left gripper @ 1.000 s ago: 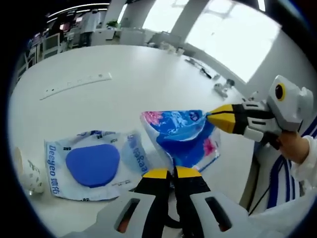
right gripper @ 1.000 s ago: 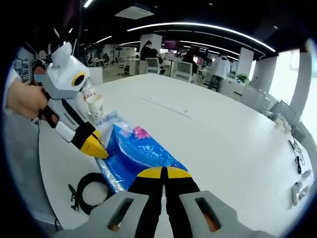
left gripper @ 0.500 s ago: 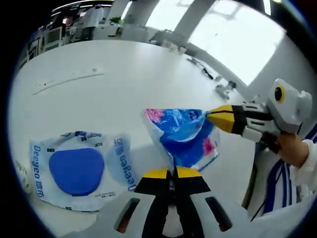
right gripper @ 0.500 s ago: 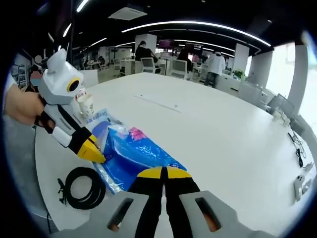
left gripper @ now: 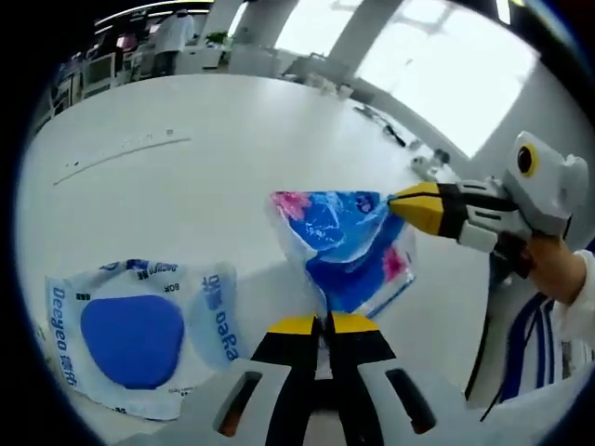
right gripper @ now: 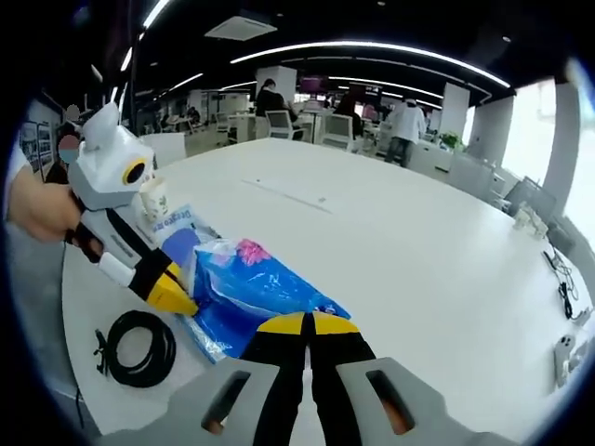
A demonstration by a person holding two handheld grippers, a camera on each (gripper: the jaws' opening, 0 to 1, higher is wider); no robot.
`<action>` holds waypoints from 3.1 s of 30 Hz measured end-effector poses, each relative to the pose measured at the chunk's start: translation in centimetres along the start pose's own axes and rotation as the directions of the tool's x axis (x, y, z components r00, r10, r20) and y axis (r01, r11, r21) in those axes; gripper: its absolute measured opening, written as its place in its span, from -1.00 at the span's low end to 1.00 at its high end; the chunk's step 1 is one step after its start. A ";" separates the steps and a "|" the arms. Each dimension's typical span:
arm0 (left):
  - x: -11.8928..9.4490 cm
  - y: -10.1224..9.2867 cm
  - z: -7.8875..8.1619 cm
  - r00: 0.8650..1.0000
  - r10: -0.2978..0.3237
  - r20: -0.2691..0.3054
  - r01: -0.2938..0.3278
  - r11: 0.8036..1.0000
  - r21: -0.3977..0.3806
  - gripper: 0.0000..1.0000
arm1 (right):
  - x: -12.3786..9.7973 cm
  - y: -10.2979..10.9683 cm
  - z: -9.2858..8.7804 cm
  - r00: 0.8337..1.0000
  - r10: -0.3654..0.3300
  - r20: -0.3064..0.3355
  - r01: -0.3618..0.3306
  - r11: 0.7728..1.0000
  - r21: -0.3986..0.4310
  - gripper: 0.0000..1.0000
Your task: Arrange the tabletop items into an orderly group along one side of the table until the central work area is clear of visible clutter.
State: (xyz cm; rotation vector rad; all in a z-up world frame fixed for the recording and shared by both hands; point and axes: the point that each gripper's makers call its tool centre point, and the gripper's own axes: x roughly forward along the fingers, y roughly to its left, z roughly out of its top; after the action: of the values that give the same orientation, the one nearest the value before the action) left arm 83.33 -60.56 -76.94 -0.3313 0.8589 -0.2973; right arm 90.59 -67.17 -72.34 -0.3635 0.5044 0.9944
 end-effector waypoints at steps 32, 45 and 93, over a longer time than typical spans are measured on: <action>3.4 2.8 -1.2 0.991 0.111 -0.073 -0.114 0.993 -0.034 -1.00 | 4.8 -1.1 -2.4 0.998 0.060 -0.033 -0.058 0.997 0.052 -1.00; 3.7 3.3 -1.0 0.989 0.133 -0.063 -0.138 0.988 -0.071 -1.00 | 5.4 -1.3 -2.5 0.998 0.064 -0.027 -0.062 0.997 0.052 -1.00; 1.1 2.3 -0.3 0.984 0.175 0.031 -0.171 0.978 -0.116 -0.55 | 6.2 0.6 -1.3 0.988 0.156 0.021 -0.150 0.972 -0.180 -0.84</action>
State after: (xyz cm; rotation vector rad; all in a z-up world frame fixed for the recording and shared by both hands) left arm 84.07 -59.01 -78.83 -0.3641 0.8600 -0.0799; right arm 92.50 -63.18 -76.95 -0.4714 0.4170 1.1978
